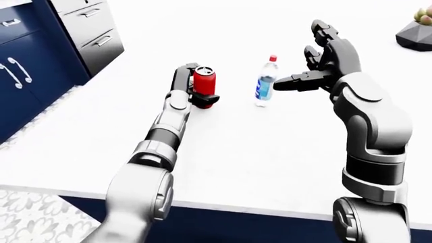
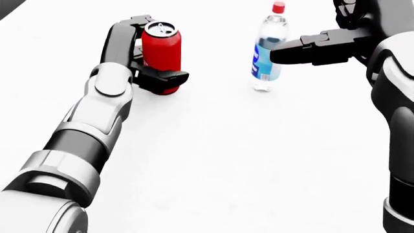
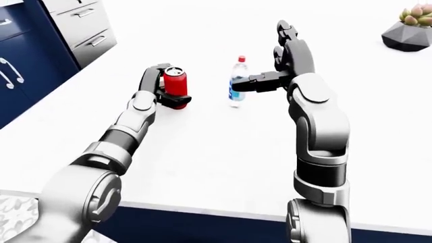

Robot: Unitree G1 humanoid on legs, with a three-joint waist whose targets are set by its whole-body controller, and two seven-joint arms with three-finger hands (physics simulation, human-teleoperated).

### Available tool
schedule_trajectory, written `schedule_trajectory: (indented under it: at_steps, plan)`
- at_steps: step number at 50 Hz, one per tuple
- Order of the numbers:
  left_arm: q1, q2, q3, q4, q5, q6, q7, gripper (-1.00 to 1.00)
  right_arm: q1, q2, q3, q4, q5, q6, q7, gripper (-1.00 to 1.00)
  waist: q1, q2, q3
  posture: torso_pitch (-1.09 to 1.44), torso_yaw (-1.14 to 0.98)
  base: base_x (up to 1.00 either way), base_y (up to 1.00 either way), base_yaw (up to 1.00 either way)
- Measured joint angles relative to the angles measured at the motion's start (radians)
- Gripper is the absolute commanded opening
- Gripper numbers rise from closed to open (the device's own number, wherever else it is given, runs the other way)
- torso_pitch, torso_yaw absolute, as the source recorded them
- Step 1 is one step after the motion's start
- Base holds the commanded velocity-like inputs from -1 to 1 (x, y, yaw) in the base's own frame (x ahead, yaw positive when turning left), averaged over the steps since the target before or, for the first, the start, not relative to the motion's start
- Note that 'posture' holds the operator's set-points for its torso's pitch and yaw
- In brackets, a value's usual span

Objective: Move the drinks to the dining counter.

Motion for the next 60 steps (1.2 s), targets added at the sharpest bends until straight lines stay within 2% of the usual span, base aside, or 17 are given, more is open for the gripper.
schedule_trajectory:
  at_steps: [3, 8, 12, 15, 18, 23, 29, 36, 41, 47, 51, 56, 60]
  plan:
    - [0.0, 0.001, 0.001, 0.002, 0.001, -0.002, -0.001, -0.24, 0.002, 0.001, 0.0, 0.0, -0.001, -0.003, 0.0, 1.0, 0.0, 0.0, 0.0, 0.0, 0.0, 0.0, 0.0, 0.0]
    - [-0.001, 0.003, 0.006, 0.001, -0.005, -0.001, -0.009, 0.04, 0.006, 0.004, 0.002, 0.007, -0.004, -0.011, -0.001, 1.0, 0.0, 0.001, 0.0, 0.0, 0.0, 0.0, 0.0, 0.0]
    - [-0.006, 0.004, 0.006, -0.003, -0.009, 0.006, -0.014, 0.17, 0.006, 0.003, 0.0, 0.005, -0.004, -0.009, 0.0, 1.0, 0.0, 0.001, 0.002, 0.0, 0.0, 0.0, 0.0, 0.0]
    - [-0.01, 0.005, 0.006, -0.007, -0.012, 0.009, -0.014, 0.38, 0.006, 0.0, -0.003, 0.001, -0.002, -0.005, 0.001, 1.0, 0.001, 0.002, 0.002, 0.0, 0.0, 0.0, 0.0, 0.0]
    - [-0.017, 0.008, 0.007, -0.012, -0.016, 0.006, -0.013, 0.5, 0.006, -0.002, -0.007, -0.003, 0.0, -0.003, 0.001, 1.0, 0.001, 0.001, 0.001, 0.0, 0.0, 0.0, 0.0, 0.0]
    - [-0.025, 0.012, 0.007, -0.019, -0.018, 0.0, -0.013, 0.92, 0.004, -0.004, -0.007, 0.0, 0.003, -0.004, -0.001, 1.0, 0.001, 0.003, -0.003, 0.0, 0.0, 0.0, 0.0, 0.0]
    - [-0.032, 0.012, 0.009, -0.024, -0.03, 0.014, -0.015, 1.0, 0.003, -0.007, -0.008, -0.005, 0.008, -0.001, -0.002, 1.0, 0.001, 0.003, -0.001, 0.0, 0.0, 0.0, 0.0, 0.0]
    - [-0.03, 0.037, 0.005, -0.085, -0.035, 0.049, -0.032, 1.0, 0.014, -0.026, -0.024, -0.035, 0.02, 0.019, 0.004, 1.0, 0.001, 0.003, 0.002, 0.0, 0.0, 0.0, 0.0, 0.0]
    - [0.025, 0.071, 0.002, -0.3, -0.045, 0.156, -0.061, 1.0, 0.017, -0.047, -0.04, -0.063, 0.033, 0.044, 0.006, 1.0, -0.002, 0.006, 0.006, 0.0, 0.0, 0.0, 0.0, 0.0]
    - [0.163, 0.096, 0.005, -0.743, -0.062, 0.409, -0.106, 1.0, 0.033, -0.067, -0.05, -0.117, 0.046, 0.083, 0.009, 1.0, -0.005, 0.011, 0.009, 0.0, 0.0, -0.01, 0.0, 0.0]
    - [0.234, 0.101, 0.005, -0.976, -0.061, 0.569, -0.134, 1.0, 0.046, -0.072, -0.047, -0.146, 0.045, 0.106, 0.014, 1.0, 0.001, 0.024, -0.016, 0.0, 0.0, -0.64, 0.0, 0.0]
    - [0.297, 0.099, -0.002, -1.147, -0.052, 0.687, -0.175, 1.0, 0.052, -0.074, -0.051, -0.168, 0.046, 0.129, 0.025, 1.0, 0.003, 0.033, -0.017, 0.0, 0.0, -0.9, 0.0, 0.0]
    - [0.34, 0.106, 0.013, -1.265, -0.048, 0.757, -0.192, 1.0, 0.057, -0.078, -0.061, -0.197, 0.046, 0.134, 0.025, 1.0, 0.002, 0.03, -0.016, 0.0, 0.0, -0.91, 0.0, 0.0]
